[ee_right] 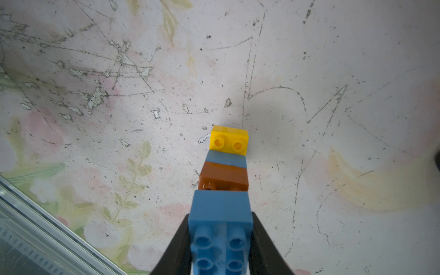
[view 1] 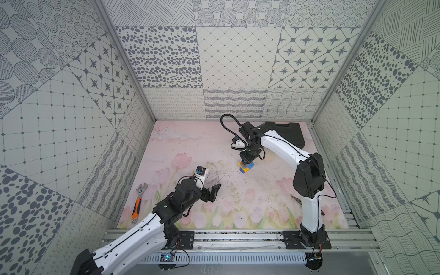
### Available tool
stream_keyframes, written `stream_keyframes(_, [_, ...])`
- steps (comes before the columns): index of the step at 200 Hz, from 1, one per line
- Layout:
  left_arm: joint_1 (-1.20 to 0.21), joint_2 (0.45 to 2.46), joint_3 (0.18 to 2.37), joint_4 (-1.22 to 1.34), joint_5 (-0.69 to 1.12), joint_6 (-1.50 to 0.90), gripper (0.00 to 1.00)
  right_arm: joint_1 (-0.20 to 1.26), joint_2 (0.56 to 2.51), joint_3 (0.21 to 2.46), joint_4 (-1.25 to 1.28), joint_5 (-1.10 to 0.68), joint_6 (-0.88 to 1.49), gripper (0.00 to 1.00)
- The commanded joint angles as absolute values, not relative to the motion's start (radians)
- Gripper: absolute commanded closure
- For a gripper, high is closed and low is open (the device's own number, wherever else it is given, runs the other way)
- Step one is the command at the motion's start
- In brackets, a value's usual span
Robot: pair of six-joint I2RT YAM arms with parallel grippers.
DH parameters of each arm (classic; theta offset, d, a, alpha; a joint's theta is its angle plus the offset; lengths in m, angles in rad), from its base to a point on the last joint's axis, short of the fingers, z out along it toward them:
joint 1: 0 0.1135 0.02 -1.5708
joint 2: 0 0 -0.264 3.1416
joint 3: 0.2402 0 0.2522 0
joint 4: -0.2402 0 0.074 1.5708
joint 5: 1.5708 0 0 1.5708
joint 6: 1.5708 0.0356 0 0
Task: Assemble the letter f with lego
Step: Assemble the lego brick at the center of the board.
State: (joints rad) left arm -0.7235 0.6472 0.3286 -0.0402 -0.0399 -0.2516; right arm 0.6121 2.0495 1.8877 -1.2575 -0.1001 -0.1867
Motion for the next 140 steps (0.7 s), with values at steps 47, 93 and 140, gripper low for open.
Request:
stream_keyframes(47, [-0.718,0.647,0.322,0.019,-0.033,-0.239,0.01,0.635,2.096,1.868,-1.273,-0.034,-0.127,0.64])
stream_keyframes(93, [-0.717,0.644,0.32,0.019,-0.033,-0.239,0.01,0.645,2.083,1.867,-1.266,0.02,-0.11,0.64])
stream_keyframes(140, [-0.716,0.637,0.318,0.019,-0.031,-0.241,0.01,0.664,2.101,1.877,-1.288,0.041,-0.111,0.64])
